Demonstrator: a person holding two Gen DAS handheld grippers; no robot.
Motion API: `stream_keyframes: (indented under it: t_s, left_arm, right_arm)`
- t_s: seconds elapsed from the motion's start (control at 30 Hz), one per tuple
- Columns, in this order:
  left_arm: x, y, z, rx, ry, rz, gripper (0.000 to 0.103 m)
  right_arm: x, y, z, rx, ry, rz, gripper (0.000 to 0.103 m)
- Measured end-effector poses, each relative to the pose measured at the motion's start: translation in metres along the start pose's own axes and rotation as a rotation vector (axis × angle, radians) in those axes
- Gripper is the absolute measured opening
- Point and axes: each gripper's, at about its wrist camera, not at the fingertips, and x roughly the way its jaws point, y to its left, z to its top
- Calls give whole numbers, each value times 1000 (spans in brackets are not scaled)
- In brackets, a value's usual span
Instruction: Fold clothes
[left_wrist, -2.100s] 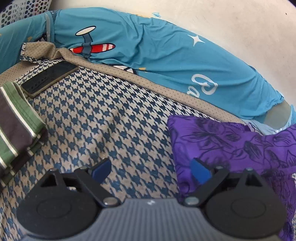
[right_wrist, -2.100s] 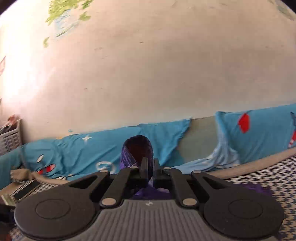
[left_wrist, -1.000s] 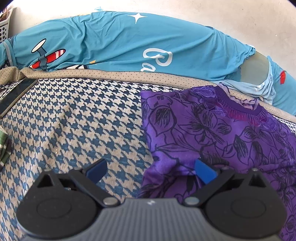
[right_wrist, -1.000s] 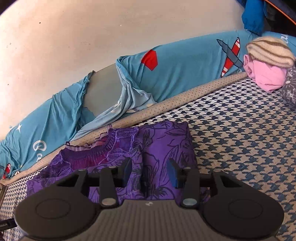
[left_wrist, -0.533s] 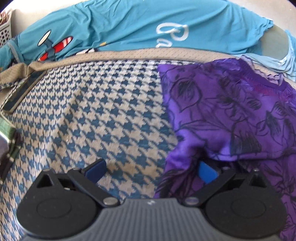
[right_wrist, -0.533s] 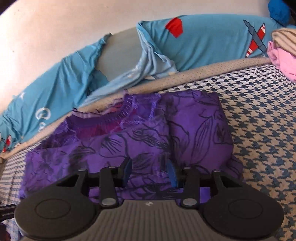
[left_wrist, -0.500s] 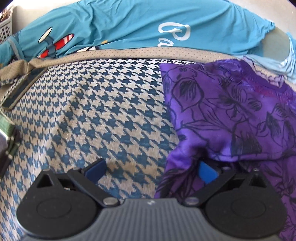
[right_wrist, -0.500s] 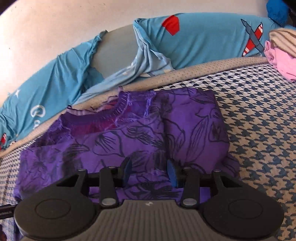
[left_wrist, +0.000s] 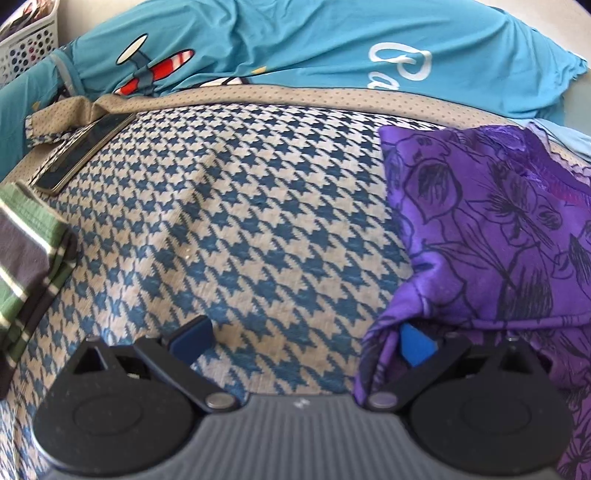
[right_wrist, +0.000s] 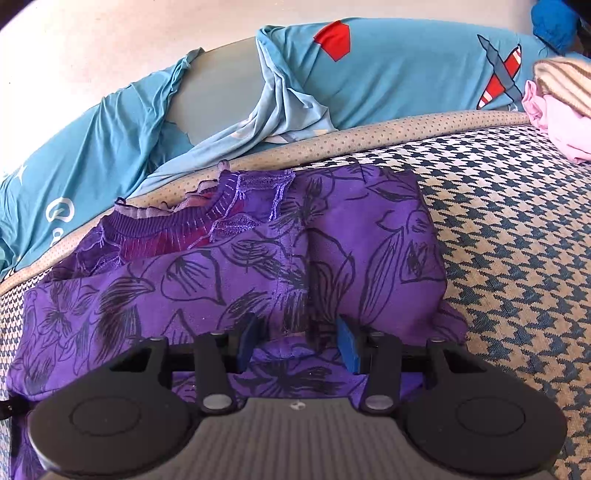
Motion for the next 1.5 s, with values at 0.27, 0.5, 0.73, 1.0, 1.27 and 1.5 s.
stream_keyframes:
  t_s: [0.27,0.5,0.73,1.0,1.27,1.5]
  left_arm:
    - [-19,3,-6,-37,28,-12,103]
    - [-49,-22,-3,16,-108,-107,103]
    - [-44,-56,-5,97,-156,-152,103]
    - [-21,-79,-11,186,-110,-162,103]
    - [-16,-83,-15,204,-97,-156,103]
    - [-19,-81,-14,197,-100,-166,103]
  right_arm:
    - [-23,-19,6,54,-48,22,47]
    - [-42,-36,11,100,-89,39,55]
    - [-37,-66,4,169,-104,-28,60]
    - [-19,-79,-1,229,-46,35,70]
    - [-6,-61,-8,121,-71,17,65]
    - [-7,-51,-9,78,-96,25,28]
